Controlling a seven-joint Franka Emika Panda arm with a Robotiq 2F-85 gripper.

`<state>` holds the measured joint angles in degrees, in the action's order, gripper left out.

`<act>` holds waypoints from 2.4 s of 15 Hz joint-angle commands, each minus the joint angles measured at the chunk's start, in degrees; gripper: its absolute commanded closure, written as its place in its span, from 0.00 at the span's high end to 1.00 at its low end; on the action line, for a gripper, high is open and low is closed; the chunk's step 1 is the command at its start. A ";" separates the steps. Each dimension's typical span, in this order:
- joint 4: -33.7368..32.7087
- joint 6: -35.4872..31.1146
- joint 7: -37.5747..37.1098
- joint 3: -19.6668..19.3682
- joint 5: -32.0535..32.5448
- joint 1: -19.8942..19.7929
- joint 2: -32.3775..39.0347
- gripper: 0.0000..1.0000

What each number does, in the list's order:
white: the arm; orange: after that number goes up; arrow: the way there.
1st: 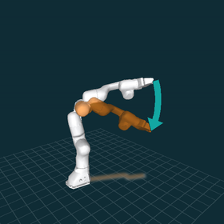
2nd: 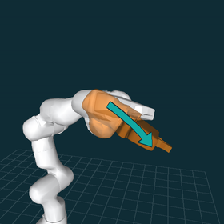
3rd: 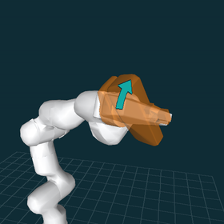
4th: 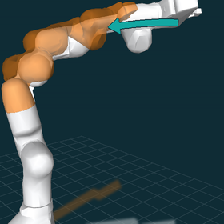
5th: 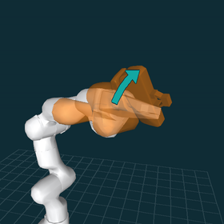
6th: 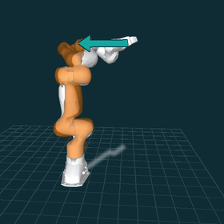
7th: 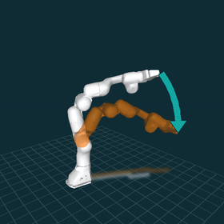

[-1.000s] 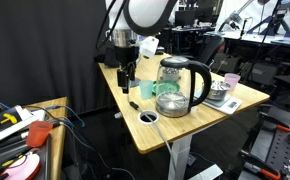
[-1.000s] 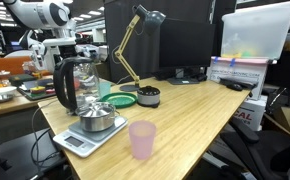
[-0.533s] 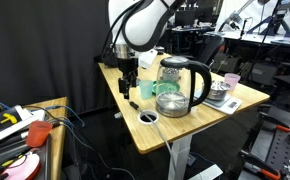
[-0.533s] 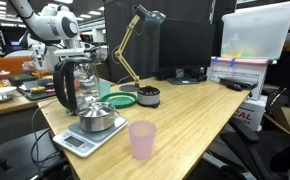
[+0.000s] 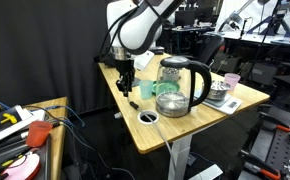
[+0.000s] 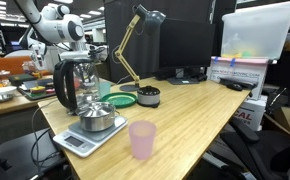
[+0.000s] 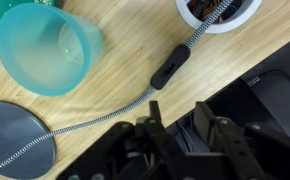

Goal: Turn on the lamp

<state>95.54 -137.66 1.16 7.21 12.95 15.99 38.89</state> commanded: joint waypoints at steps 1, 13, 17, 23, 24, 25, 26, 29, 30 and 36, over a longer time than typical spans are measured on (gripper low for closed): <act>-1.49 0.52 -2.66 -2.17 0.72 1.32 1.59 0.11; -3.15 1.59 -4.06 -2.72 -0.36 1.07 5.37 0.00; -3.71 1.99 -3.59 -2.19 -0.89 0.97 6.41 0.00; -4.04 1.54 -3.60 -1.71 -1.17 1.14 6.15 0.00; -4.04 1.21 -3.70 -1.76 -1.03 1.25 5.97 0.00; -4.20 0.94 -3.81 -1.83 -0.85 1.45 5.79 0.00; -4.44 0.82 -3.89 -1.83 -0.79 1.60 5.70 0.00; -5.09 1.02 -3.97 -1.92 -0.62 2.02 5.78 0.00; -5.20 1.10 -3.98 -1.97 -0.58 2.11 5.82 0.00; -5.39 1.99 -4.17 -2.64 0.18 2.58 6.25 0.00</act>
<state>91.03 -137.16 -2.31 5.49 12.82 17.67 44.67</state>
